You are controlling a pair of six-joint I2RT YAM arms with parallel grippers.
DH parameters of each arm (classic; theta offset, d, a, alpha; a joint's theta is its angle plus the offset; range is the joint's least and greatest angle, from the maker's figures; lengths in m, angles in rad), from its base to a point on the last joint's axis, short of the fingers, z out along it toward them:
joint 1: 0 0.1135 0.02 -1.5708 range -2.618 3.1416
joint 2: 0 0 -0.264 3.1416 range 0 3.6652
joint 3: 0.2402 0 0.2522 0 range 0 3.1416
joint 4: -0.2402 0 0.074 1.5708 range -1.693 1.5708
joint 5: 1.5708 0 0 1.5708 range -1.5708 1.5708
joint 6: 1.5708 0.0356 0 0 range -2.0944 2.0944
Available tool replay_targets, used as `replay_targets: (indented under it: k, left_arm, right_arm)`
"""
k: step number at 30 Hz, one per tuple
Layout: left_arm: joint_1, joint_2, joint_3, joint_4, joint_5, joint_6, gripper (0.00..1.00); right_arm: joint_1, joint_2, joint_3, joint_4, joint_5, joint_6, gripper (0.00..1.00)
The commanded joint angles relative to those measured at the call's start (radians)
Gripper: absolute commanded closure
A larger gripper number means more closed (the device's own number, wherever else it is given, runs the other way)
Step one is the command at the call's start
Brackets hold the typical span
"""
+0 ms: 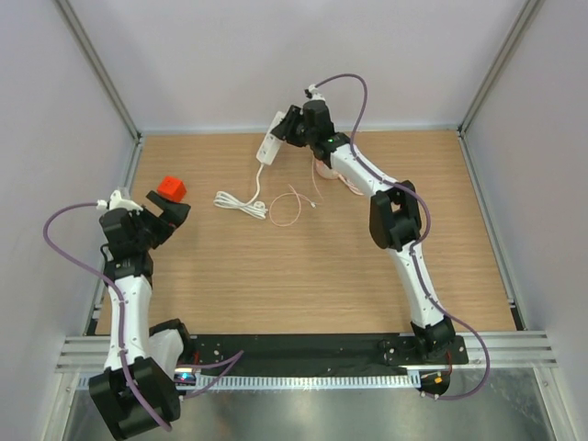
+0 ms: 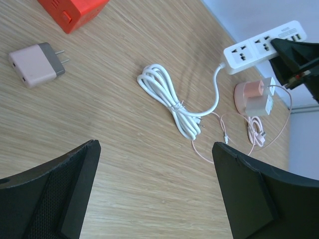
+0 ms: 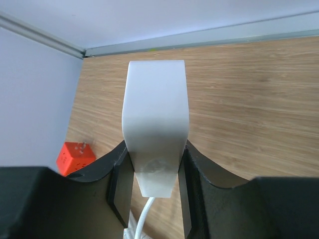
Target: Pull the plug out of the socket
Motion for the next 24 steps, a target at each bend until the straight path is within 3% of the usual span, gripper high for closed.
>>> replay_targets:
  k: [1, 7, 13, 17, 24]
  left_arm:
    - [0.004, 0.007, 0.006, 0.011, 0.042, 0.022, 0.0]
    - [0.005, 0.01, 0.001, 0.035, 0.082, 0.018, 0.0]
    - [0.004, 0.024, -0.008, 0.058, 0.103, 0.006, 0.0]
    - [0.005, 0.033, -0.011, 0.074, 0.121, -0.004, 0.0]
    - [0.004, 0.033, -0.019, 0.091, 0.138, -0.011, 0.0]
  right_arm:
    - [0.0, 0.045, 0.043, 0.118, 0.047, 0.013, 0.99]
    - [-0.016, 0.119, 0.038, 0.129, 0.053, -0.019, 0.99]
    - [-0.031, 0.155, 0.025, 0.156, 0.039, -0.024, 0.77]
    - [-0.039, 0.16, 0.015, 0.155, 0.042, -0.045, 0.55]
    - [-0.049, 0.149, -0.003, 0.147, 0.047, -0.071, 0.45]
